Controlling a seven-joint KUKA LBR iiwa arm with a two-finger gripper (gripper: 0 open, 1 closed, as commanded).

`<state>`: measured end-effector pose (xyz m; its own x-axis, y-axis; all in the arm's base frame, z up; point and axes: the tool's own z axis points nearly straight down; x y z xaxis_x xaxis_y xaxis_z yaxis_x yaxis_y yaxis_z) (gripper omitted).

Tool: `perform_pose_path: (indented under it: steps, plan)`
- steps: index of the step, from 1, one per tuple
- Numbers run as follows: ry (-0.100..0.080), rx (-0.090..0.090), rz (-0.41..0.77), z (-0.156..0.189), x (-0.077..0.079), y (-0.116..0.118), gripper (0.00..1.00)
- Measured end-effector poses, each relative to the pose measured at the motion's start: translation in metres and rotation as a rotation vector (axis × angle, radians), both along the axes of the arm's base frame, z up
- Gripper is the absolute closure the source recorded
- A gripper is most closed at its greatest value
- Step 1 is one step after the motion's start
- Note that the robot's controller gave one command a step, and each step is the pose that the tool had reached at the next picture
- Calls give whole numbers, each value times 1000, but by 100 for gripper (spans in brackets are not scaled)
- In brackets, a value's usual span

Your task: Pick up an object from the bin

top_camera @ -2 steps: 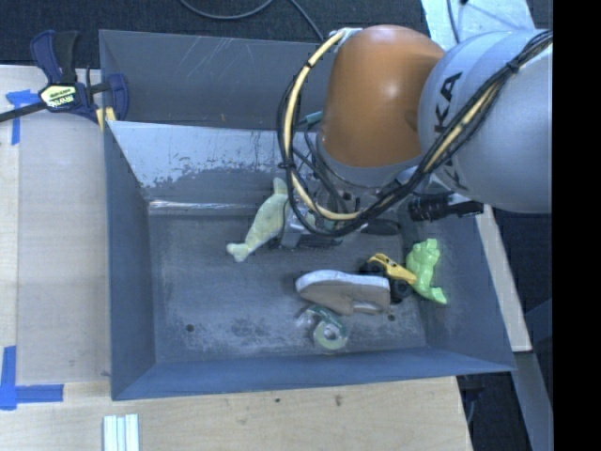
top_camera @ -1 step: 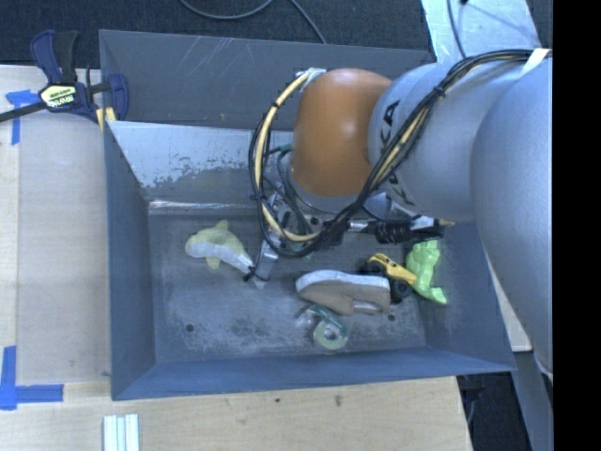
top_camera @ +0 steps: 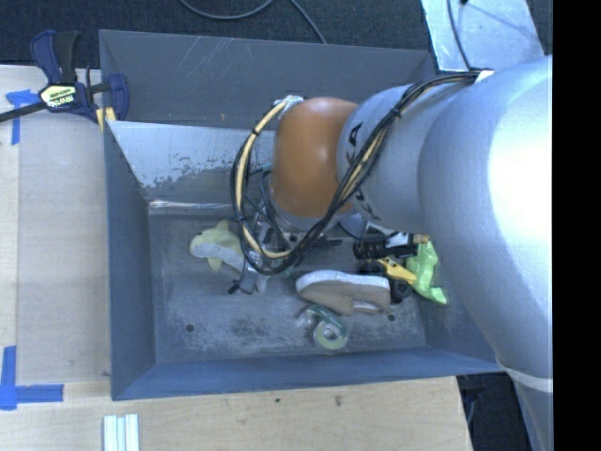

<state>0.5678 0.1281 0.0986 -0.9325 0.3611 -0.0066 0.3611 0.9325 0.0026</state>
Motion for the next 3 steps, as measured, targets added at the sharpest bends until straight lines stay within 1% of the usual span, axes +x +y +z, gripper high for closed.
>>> perform_pose_path:
  steps: [1, 2, 3]
  plan:
    - [-5, 0, 118, -14, 21, 41, 100]
    - [-5, 0, 118, -14, 21, 41, 100]
    - [-8, 0, 104, 103, 8, 43, 100]
